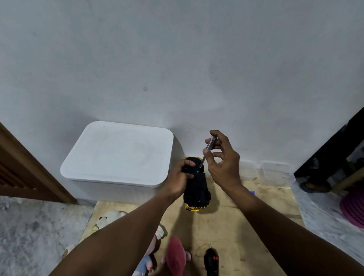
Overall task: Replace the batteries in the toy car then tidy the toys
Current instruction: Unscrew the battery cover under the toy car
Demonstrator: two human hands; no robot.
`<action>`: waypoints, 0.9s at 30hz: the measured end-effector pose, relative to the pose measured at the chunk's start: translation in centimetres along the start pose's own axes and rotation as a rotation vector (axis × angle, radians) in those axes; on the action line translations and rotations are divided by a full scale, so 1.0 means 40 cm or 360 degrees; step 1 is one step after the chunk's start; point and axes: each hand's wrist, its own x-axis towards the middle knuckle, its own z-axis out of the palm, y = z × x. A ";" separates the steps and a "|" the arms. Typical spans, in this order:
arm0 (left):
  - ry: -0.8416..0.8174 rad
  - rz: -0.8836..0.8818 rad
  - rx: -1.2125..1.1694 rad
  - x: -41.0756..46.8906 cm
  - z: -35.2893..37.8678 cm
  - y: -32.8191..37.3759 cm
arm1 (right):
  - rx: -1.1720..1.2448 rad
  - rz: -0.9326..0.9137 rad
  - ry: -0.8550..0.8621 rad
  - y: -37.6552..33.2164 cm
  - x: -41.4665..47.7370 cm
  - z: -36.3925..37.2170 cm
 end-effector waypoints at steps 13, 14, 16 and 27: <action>-0.0020 0.0001 0.0024 0.002 0.006 -0.001 | -0.0069 -0.0055 0.0052 -0.013 0.005 -0.003; -0.0018 -0.0006 0.0026 0.005 0.005 -0.003 | -0.0051 -0.0030 0.0050 -0.010 0.007 -0.002; -0.0007 -0.0009 0.0030 0.007 0.005 -0.005 | -0.0018 0.0008 0.0037 -0.004 0.008 -0.001; 0.0002 -0.0028 -0.0018 -0.002 0.005 0.003 | -0.0051 0.0013 -0.0015 0.000 0.006 -0.005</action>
